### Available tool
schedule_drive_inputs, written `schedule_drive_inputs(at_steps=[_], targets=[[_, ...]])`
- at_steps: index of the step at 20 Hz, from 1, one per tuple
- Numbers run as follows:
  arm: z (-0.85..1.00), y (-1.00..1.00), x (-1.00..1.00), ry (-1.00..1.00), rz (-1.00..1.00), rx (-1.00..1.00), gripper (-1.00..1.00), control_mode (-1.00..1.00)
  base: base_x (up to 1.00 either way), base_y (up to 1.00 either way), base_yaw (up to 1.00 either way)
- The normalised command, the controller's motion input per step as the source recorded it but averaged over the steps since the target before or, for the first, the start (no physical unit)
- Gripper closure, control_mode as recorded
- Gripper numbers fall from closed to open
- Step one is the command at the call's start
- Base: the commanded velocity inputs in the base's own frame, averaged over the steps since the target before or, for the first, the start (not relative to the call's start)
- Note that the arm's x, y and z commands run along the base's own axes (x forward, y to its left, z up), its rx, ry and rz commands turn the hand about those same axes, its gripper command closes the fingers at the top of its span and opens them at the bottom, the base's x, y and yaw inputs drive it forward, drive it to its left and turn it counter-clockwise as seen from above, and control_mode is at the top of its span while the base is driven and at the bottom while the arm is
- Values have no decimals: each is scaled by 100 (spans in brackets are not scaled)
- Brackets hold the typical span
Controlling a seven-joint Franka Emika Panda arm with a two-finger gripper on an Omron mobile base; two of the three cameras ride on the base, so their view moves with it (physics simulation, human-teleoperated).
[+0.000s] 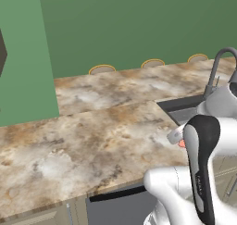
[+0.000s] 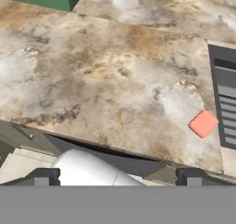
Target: Open the cabinet. Pick the bar soap and place it next to the sink. Then close the cabinet.
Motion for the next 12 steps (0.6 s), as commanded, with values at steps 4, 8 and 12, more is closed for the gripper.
schedule_drive_inputs(at_steps=[4,8,12], targets=[[31,38,-45,-15,-5,0,-100,-100,0,0,0],[21,34,-14,-7,-16,0,-100,-100,0,0,0],[15,20,-21,-1,-21,0,-100,-100,0,0,0]])
